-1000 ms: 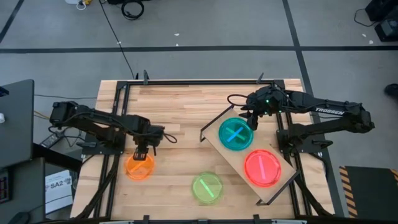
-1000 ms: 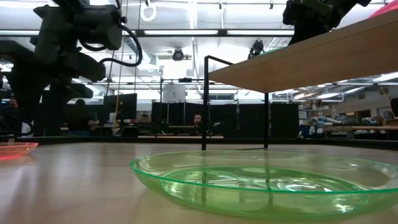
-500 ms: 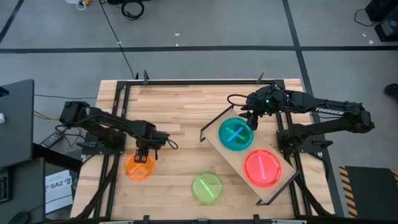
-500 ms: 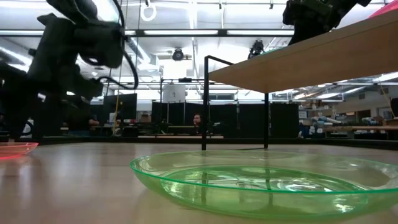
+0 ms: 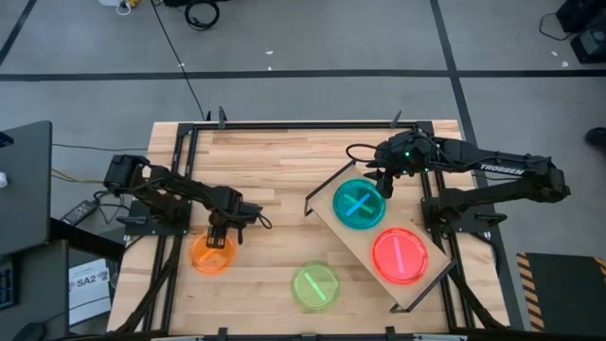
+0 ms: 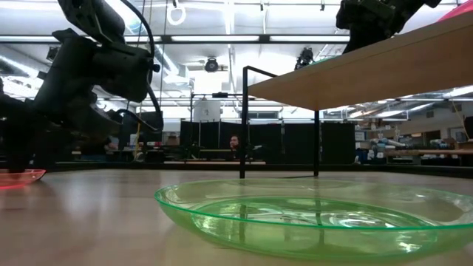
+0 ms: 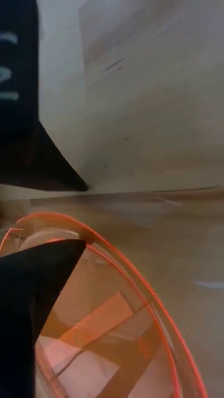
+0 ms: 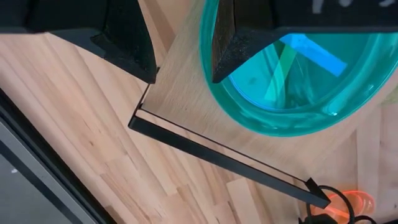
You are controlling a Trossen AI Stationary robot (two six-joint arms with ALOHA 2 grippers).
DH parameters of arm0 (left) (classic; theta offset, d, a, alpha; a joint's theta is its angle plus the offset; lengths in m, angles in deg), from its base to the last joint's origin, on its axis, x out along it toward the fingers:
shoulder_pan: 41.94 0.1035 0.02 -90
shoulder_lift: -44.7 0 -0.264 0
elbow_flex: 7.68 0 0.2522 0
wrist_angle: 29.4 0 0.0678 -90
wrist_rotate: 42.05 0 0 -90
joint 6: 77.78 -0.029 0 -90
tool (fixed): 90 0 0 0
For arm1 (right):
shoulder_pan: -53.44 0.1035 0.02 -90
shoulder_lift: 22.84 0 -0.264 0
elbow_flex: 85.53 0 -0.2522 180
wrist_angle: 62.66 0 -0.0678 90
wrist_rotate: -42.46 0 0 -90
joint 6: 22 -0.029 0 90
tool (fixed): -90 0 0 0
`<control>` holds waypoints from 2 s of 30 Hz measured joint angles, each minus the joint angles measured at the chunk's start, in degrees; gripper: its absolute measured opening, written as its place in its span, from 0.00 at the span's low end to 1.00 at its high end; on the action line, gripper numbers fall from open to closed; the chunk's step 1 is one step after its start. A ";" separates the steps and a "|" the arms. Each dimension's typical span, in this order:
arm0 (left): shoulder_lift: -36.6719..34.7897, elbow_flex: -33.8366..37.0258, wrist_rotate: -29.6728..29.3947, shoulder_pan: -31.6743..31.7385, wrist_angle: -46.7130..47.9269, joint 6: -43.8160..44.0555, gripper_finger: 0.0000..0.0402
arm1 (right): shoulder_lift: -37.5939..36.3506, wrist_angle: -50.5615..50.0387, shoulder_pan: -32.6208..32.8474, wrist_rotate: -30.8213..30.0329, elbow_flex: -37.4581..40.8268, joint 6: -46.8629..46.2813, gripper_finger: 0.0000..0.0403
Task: Place and stack plates onto a shelf
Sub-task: Stack the orange plate on top of the blue plate on the shelf
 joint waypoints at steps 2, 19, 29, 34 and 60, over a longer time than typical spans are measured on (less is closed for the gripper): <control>-0.15 0.04 -0.15 0.00 0.02 0.00 0.31 | 0.00 0.00 0.00 0.00 0.00 0.02 0.40; -0.15 -0.66 0.46 -0.04 0.46 -0.15 0.02 | 0.00 0.02 0.00 -0.07 0.00 0.07 0.40; -0.15 -3.53 0.27 -0.02 8.17 -0.78 0.02 | -1.80 -1.53 -3.52 2.64 0.00 3.14 0.40; -0.15 -8.57 0.46 -0.02 11.92 -3.53 0.02 | -3.02 -1.51 -8.01 2.73 0.00 6.01 0.40; -0.15 -43.12 3.13 7.91 23.90 -11.57 0.02 | -3.26 10.36 -27.01 18.65 12.86 13.49 0.40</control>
